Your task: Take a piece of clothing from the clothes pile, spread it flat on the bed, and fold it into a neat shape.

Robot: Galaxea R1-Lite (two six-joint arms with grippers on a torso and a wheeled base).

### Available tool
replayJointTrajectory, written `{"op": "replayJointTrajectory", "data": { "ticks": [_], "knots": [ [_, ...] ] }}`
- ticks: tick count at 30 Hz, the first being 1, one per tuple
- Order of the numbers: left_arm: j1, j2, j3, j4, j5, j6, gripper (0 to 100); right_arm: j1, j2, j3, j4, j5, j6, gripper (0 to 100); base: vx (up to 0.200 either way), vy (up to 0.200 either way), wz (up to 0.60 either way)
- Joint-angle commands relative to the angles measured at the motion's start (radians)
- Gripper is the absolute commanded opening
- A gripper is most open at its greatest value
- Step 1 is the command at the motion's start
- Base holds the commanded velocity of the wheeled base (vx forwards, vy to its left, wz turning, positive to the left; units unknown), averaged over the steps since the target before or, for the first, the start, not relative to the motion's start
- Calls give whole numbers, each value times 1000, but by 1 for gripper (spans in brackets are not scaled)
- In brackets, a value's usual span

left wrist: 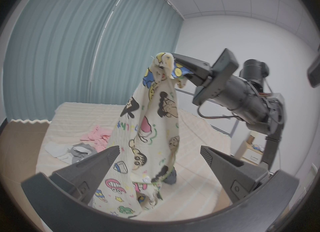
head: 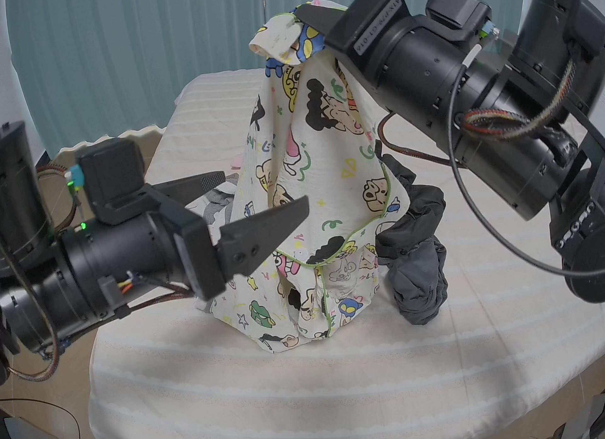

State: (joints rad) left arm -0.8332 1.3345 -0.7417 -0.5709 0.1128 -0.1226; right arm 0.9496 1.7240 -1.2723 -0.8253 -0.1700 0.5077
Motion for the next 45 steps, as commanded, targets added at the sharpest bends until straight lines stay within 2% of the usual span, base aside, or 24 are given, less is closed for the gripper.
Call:
{"op": "replayJointTrajectory", "data": {
  "ticks": [1,2,5,8,9,12,17,24,29,35,45],
  "knots": [
    [-9,120,-87,-1,93,4,100,15,6,-4,-3,-8,3,0,0,0,0],
    [-9,127,-90,-1,107,6,100,15,6,-4,-3,-8,3,0,0,0,0],
    [2,190,-127,-3,217,61,100,15,-1,2,-3,-13,5,0,0,0,0],
    [26,209,-143,0,263,103,100,17,-11,7,-3,-20,6,0,0,0,0],
    [55,215,-165,0,311,159,100,17,-18,13,-3,-22,8,0,0,0,0],
    [65,226,-194,3,378,169,100,18,-38,31,-5,-22,9,0,0,0,0],
    [95,249,-219,3,395,166,100,25,-50,39,-5,-22,9,0,0,0,0],
    [91,311,-232,-23,400,166,100,43,-54,39,-11,-22,9,0,0,0,0],
    [89,341,-222,-14,453,166,100,44,-60,42,-11,-23,11,0,0,0,0],
    [95,356,-174,32,456,164,100,44,-101,34,-11,-22,9,0,0,0,0],
    [100,427,-160,34,462,162,100,48,-172,74,-9,-14,8,0,0,0,0]
  ]
}}
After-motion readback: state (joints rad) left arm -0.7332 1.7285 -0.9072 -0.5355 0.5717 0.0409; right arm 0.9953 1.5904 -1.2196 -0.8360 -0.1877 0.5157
